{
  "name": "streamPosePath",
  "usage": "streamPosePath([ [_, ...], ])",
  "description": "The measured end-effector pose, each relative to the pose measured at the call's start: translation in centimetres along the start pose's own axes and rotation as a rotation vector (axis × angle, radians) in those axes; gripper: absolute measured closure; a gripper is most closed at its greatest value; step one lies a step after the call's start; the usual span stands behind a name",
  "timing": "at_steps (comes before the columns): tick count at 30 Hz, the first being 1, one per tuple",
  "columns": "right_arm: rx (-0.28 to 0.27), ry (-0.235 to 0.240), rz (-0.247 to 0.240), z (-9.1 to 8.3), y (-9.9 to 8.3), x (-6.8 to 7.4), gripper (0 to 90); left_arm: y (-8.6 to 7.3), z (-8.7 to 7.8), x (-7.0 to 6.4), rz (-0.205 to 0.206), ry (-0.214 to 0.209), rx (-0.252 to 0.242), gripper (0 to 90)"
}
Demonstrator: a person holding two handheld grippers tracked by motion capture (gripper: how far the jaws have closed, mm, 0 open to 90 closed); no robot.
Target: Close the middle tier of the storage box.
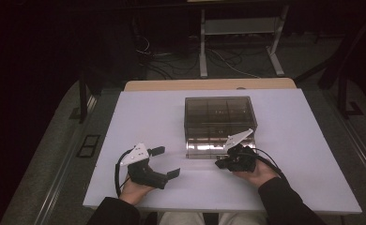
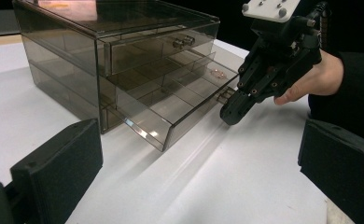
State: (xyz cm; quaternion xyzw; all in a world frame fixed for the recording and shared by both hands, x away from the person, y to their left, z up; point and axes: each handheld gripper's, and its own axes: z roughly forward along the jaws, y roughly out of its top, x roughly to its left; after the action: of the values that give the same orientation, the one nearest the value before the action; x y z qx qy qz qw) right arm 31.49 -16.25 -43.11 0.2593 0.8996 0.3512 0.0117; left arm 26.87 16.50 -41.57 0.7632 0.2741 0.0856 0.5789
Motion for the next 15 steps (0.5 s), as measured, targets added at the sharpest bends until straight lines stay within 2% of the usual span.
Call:
streamPosePath([
  [15, -0.016, -0.017, 0.016, -0.39, -0.01, -0.56, 88.6, 0.00, 0.02, 0.00, 0.000, 0.000, 0.001, 0.0],
])
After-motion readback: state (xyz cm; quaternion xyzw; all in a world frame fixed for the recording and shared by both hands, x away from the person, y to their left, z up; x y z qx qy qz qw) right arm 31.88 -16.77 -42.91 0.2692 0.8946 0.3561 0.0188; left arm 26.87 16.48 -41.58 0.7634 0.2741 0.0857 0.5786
